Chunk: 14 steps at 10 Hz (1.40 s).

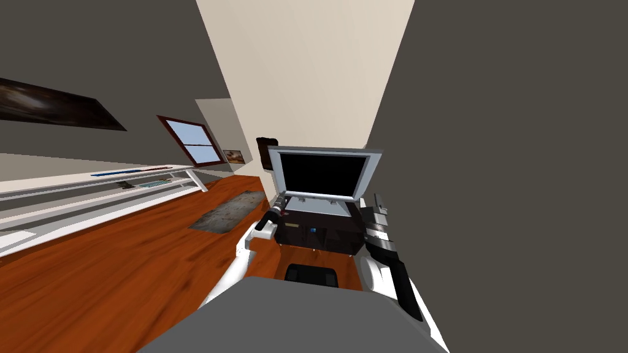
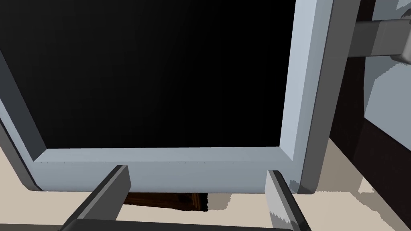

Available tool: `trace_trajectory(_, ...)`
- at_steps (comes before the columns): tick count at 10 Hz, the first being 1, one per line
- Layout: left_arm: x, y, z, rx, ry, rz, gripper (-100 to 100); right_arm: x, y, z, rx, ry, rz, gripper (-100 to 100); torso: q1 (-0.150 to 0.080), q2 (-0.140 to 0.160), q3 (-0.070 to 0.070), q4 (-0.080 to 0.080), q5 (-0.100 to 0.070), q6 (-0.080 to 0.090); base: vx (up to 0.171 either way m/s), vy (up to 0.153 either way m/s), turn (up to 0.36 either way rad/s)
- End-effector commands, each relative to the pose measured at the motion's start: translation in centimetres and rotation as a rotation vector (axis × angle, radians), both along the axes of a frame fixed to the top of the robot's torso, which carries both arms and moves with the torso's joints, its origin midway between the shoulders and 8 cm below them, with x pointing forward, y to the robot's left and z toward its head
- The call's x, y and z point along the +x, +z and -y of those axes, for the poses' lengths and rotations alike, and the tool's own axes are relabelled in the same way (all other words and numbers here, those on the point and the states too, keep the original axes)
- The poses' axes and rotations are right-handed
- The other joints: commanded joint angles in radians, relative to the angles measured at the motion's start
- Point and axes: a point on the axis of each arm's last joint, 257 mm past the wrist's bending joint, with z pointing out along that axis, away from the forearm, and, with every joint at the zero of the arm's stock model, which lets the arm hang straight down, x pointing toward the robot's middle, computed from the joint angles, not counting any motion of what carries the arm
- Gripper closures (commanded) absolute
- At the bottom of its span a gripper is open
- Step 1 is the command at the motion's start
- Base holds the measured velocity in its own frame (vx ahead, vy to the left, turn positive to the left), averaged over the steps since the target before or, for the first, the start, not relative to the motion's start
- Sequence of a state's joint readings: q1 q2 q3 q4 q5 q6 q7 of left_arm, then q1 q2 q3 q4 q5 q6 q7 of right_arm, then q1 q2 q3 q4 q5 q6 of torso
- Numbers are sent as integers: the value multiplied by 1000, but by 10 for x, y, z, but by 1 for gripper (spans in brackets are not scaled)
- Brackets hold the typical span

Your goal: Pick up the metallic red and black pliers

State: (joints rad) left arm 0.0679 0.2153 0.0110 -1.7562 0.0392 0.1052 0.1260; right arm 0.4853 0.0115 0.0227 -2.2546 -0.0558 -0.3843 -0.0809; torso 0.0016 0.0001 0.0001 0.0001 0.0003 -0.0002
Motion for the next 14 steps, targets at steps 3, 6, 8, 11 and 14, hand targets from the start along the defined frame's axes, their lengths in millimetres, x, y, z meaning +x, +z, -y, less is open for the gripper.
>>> trace_trajectory(3, 19, -37, -5, -27, 19, -131, -100, 0, 0, 0, 0, 0, 0, 0, 0, 0, 0, 0, 0, 0, -8, 37, 4)
trace_trajectory(6, 22, -78, -10, -44, 39, -247, -100, 0, 0, 0, 0, 0, 0, 0, 1, 0, 0, 0, 0, 0, -3, 40, -1)
trace_trajectory(8, 25, -101, -11, -61, 50, -324, -100, 0, 0, 0, 0, 0, 0, 0, 1, -1, 0, 0, 0, 0, 4, 44, -4)
trace_trajectory(11, 32, -130, -7, -99, 62, -432, -100, 0, 0, 0, 0, 0, 0, 0, 2, -1, -1, 0, 1, 0, 17, 59, -8)
trace_trajectory(14, 25, -165, -7, -119, 79, -543, -100, 0, 0, 0, 0, 0, 0, 0, 3, -1, -1, 0, 1, 0, 14, 60, -11)
